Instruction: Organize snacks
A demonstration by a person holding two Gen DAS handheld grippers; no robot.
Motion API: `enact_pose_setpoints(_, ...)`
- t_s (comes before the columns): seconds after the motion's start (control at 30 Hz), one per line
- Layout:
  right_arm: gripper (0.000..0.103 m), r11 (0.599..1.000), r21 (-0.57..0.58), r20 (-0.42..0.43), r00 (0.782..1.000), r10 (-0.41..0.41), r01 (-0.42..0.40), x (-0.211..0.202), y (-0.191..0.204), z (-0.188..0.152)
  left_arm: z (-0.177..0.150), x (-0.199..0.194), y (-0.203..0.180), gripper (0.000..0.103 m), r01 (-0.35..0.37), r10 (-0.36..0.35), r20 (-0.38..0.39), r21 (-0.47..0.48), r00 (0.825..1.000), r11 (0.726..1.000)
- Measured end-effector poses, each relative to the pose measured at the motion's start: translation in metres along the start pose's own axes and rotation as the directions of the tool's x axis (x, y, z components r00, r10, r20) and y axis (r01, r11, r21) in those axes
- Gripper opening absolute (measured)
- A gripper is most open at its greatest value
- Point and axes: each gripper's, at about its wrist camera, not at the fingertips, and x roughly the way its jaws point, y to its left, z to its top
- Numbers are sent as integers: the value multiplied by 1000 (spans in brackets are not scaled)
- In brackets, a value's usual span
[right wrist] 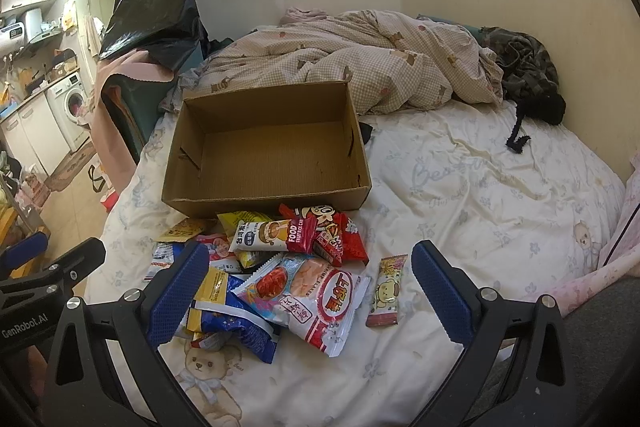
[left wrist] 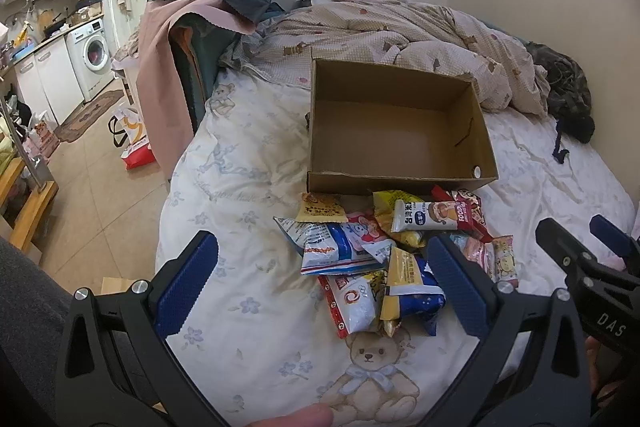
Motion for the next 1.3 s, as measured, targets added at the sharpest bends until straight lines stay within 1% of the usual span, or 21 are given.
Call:
enact_pose_setpoints(0.27, 103, 1000, -7, 0, 1000, -6, 6, -1, 1, 2, 0, -1, 3, 103, 3, -4, -6, -19, 1000, 1000)
enact_pose_setpoints(1.3, 103, 1000, 0, -2, 1000, -3, 3, 1, 1, 0, -2, 0, 3, 103, 2, -2, -10, -12, 1000, 1000)
